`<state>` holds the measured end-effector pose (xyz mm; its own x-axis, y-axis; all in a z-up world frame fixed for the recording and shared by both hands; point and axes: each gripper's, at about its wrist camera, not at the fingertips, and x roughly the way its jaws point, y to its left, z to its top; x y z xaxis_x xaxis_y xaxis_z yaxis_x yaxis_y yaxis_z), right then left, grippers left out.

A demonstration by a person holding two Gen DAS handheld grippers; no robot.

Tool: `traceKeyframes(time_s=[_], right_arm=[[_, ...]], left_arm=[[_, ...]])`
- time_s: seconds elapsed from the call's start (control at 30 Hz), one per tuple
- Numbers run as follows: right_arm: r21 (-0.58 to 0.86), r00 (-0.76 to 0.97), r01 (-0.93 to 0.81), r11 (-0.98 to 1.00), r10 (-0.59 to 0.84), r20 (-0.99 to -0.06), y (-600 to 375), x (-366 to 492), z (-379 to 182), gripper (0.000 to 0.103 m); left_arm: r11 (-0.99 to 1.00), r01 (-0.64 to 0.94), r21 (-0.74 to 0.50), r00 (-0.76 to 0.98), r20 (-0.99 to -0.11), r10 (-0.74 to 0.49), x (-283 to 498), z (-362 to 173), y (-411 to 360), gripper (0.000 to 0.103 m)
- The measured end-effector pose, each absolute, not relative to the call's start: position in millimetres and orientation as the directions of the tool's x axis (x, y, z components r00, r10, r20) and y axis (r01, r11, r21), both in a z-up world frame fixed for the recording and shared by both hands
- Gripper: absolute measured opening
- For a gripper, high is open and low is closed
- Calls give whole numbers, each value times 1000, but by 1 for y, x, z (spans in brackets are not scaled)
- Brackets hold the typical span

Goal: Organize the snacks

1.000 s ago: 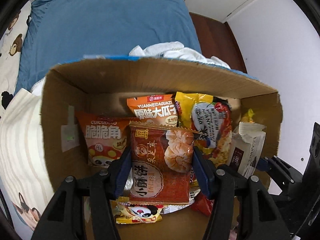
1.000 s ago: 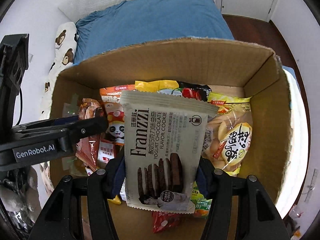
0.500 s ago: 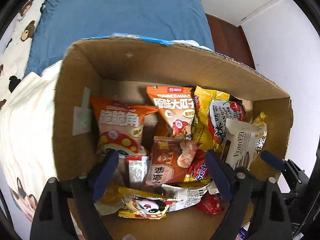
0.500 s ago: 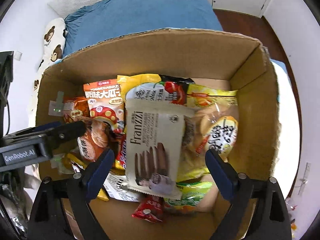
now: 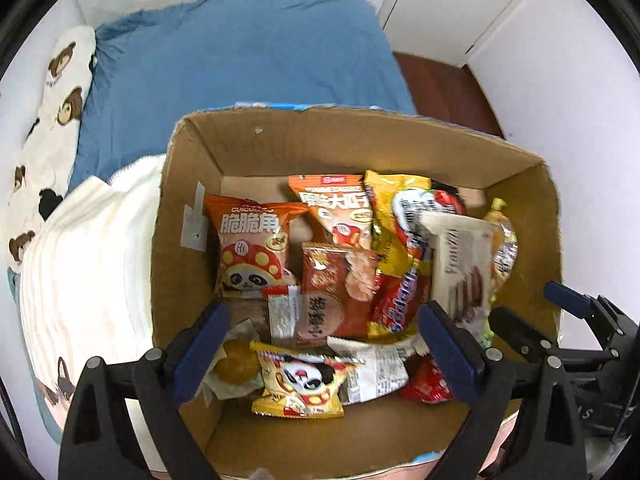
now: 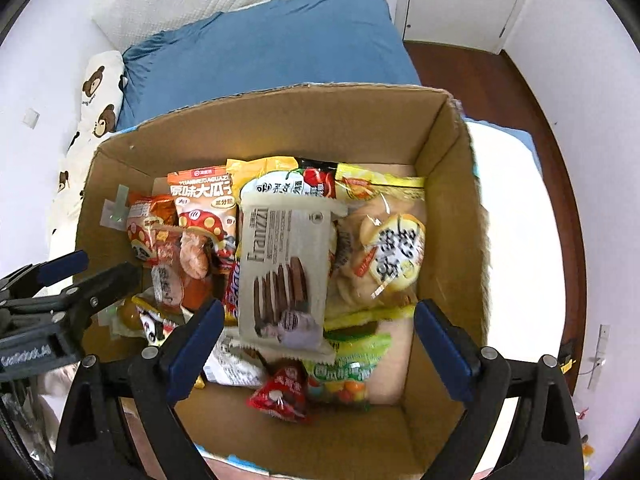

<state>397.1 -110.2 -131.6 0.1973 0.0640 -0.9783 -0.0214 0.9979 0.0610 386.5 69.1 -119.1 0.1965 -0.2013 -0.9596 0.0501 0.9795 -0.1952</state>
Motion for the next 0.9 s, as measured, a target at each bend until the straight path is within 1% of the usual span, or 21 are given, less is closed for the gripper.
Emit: traceKeyframes(time_s=[0.1,0.2,0.5,0.73,0.8,0.9], right_arm=[[21,246,-36,999,29,-969,-112,375,-119,98],[19,289,-39,999,29,-957,-116,350,-105,98],[53,424,-38,998,64,-903,-125,264,-51,98],[63,538,-51,997,81,-839,-126,182,-2,98],[63,571,-56,996,84,-816,-126,157,13,100],[61,616,-64,996,87,-783,-125,119,35,100]], left_arm=[[986,68,-152,270,-949,-165,363,-104,68,97],[990,68,-126,340,-930,-142,335,-87,72,97],[992,52,-115,488,-864,-126,257,-44,69,97],[992,62,-112,583,-802,-127,180,-2,72,97],[992,63,-112,605,-786,-127,160,8,71,97],[992,64,-110,634,-763,-125,132,21,72,97]])
